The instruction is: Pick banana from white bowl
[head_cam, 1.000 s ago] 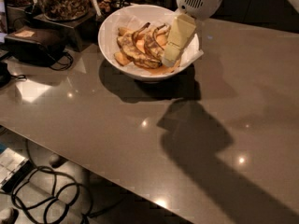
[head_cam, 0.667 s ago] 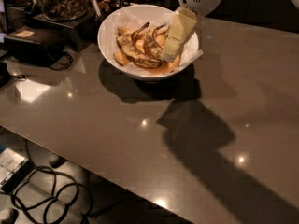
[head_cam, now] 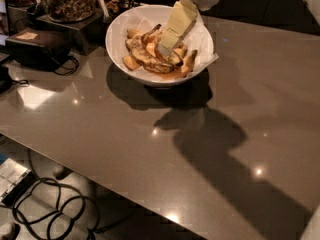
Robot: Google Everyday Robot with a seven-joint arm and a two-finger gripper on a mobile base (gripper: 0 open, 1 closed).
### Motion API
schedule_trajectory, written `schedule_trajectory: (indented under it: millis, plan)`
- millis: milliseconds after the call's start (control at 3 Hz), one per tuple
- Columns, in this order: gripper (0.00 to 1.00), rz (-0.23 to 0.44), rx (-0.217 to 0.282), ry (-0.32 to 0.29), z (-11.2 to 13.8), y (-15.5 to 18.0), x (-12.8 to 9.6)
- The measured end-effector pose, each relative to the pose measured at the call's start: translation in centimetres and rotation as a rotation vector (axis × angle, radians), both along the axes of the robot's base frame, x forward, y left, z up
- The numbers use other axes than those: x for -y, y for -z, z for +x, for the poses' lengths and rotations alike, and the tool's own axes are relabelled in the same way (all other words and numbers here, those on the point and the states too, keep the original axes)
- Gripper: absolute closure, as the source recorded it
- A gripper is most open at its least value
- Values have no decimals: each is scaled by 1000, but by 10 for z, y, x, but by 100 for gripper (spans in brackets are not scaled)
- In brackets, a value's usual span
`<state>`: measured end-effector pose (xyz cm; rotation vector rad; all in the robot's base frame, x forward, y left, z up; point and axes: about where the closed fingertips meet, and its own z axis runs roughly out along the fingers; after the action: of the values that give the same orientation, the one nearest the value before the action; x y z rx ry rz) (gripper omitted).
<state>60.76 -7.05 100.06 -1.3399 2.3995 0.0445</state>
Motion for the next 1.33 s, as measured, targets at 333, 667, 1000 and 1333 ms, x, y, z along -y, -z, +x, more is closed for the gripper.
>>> schedule_trajectory:
  millis: [333, 667, 1000, 1333]
  plan:
    - [0, 34, -11, -24, 11, -2, -22]
    - [10, 52, -28, -20, 26, 4, -31]
    - [20, 57, -44, 20, 42, 12, -27]
    - [27, 63, -68, 63, 56, 23, -23]
